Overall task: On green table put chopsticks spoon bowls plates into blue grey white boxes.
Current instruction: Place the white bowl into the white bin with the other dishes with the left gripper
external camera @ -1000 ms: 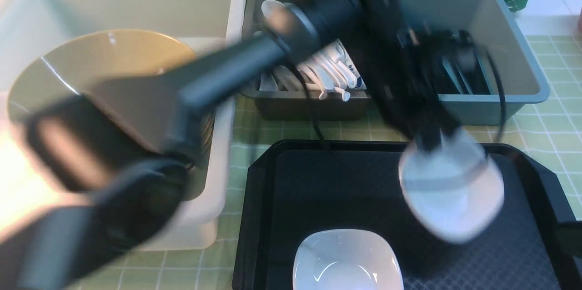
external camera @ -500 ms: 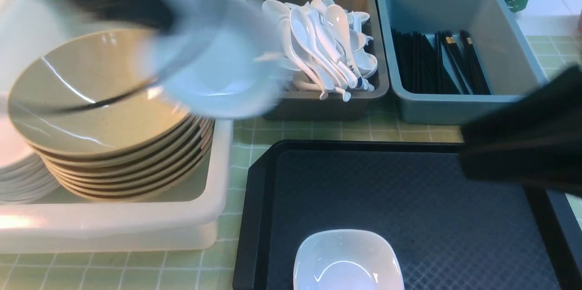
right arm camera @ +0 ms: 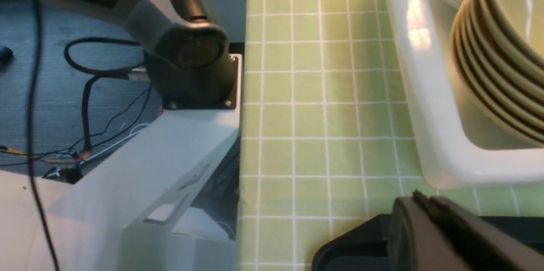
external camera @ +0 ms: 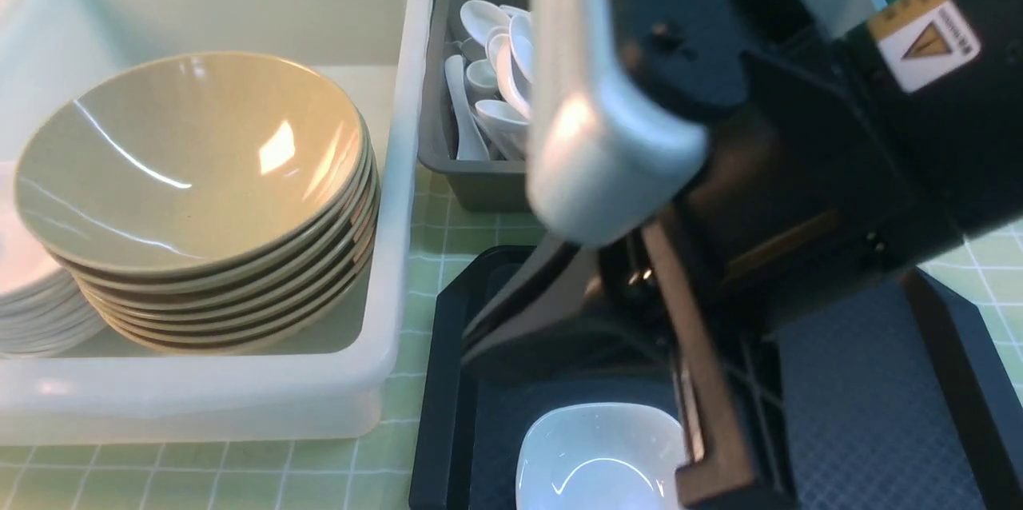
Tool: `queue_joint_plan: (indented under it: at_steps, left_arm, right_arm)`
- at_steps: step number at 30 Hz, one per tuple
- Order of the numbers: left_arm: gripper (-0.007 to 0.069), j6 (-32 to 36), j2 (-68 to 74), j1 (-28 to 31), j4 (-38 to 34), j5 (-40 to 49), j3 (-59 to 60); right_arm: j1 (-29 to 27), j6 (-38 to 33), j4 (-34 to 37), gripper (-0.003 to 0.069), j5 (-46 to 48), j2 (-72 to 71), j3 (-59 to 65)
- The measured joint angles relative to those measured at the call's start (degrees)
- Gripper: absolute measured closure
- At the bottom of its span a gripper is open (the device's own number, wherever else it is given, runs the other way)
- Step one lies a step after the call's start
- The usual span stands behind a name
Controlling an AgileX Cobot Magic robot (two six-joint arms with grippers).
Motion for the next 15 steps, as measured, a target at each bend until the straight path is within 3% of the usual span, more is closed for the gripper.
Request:
queue_joint_plan:
  at_steps: [5,15]
  left_arm:
    - [0.0609,-7.21,4.83,0.0,6.7,-4.17,0.0]
    - [0.0608,-6.89,20.62,-0.07,-0.29,-10.12,0.0]
  right_arm:
    - [0.66,0.81,-0.31,0.0635,1.04,0.0,-0.2]
    - [0.66,0.86,-0.47,0.0631,3.28,0.0,-0.28]
